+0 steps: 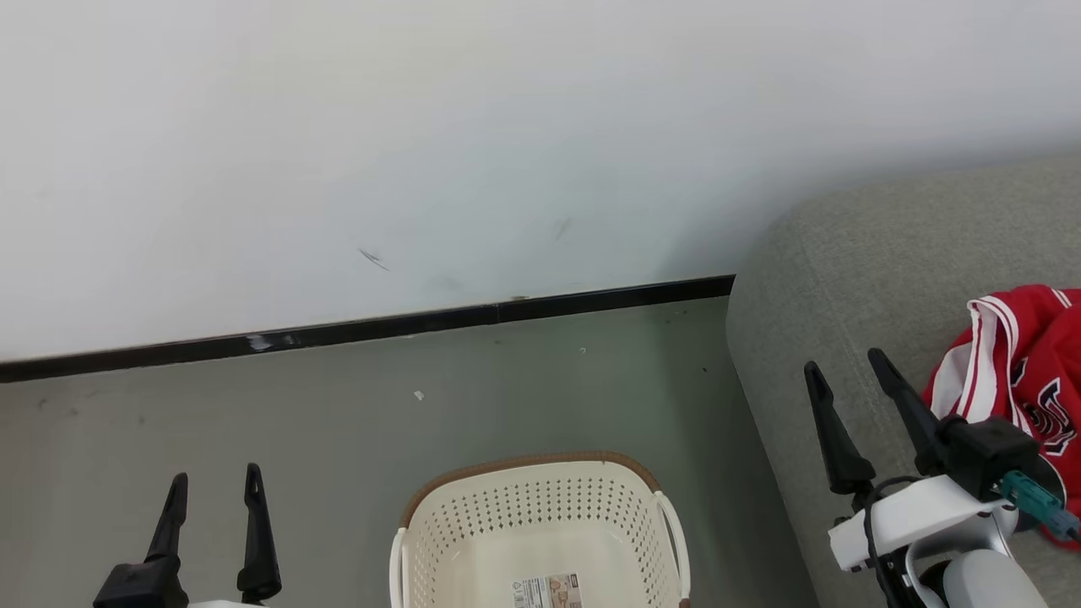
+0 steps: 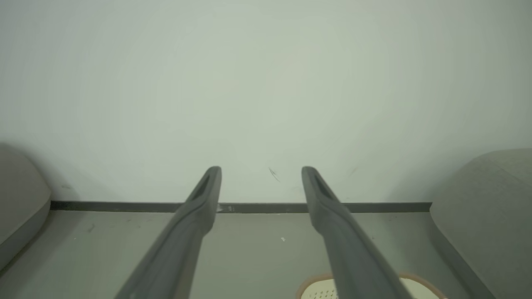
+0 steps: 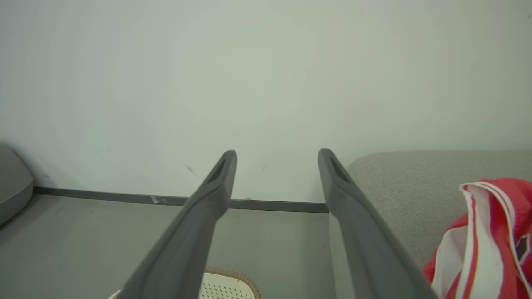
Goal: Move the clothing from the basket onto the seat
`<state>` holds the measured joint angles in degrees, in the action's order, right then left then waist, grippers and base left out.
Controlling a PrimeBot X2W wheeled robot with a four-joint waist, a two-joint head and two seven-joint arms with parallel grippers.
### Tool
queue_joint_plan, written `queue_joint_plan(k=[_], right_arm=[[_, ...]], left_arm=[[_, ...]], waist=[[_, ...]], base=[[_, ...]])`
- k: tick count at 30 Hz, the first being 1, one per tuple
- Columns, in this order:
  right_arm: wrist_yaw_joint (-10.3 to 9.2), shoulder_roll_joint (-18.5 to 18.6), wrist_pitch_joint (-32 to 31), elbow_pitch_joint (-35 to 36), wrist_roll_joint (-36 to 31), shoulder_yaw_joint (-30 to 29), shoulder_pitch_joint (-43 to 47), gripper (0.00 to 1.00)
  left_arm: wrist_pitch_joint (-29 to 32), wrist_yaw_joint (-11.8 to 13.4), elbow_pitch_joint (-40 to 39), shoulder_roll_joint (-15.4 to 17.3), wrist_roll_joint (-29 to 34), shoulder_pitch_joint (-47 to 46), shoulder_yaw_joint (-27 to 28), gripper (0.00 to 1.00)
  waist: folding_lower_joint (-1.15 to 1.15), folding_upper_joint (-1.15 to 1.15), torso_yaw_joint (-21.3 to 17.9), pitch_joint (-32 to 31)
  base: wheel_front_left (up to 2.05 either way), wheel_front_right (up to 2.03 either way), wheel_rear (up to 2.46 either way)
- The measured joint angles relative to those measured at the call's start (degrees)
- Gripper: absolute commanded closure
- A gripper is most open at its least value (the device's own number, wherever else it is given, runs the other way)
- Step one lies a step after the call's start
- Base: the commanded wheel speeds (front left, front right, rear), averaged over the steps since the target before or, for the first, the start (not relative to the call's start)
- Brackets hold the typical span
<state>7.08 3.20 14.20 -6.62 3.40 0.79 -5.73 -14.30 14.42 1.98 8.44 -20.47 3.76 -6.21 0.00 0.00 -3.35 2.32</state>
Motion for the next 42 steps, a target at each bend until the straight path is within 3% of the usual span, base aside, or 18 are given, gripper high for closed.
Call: queue_joint_plan(k=[8,18,38,39,42], right_arm=[[0.0,-0.8,0.0,1.4,-2.1,-3.4,4.8,0.0],[0.0,-1.0,0.0,3.3,-1.7,-3.6,8.8,0.0],[0.0,-1.0,0.0,4.7,1.6,-2.6,10.4,0.0],[-0.02,-1.1,0.0,4.3,1.6,-2.5,10.3,1.0],[-0.03,-1.4,-0.1,3.0,1.6,-2.2,10.7,1.0]], left_arm=[[0.0,-1.5,1.6,-0.6,1.4,1.3,-0.1,0.0],[0.0,-4.0,3.6,-0.9,2.5,1.3,-1.5,0.0],[0.0,-5.3,3.8,-1.3,3.5,1.1,0.1,0.0],[0.0,-5.5,4.1,-1.4,3.4,1.1,0.0,1.0],[0.1,-5.5,5.4,-2.0,3.4,1.8,-0.3,1.0]], waist=[[0.0,0.0,2.7,-1.9],[0.0,0.0,5.2,-3.9],[0.0,0.0,5.0,-3.5],[0.0,0.0,5.0,-3.5],[0.0,0.0,5.0,-3.5]], base=[[0.0,0.0,0.0],[0.0,0.0,0.0],[0.0,0.0,0.0],[0.0,0.0,0.0],[0.0,0.0,0.0]])
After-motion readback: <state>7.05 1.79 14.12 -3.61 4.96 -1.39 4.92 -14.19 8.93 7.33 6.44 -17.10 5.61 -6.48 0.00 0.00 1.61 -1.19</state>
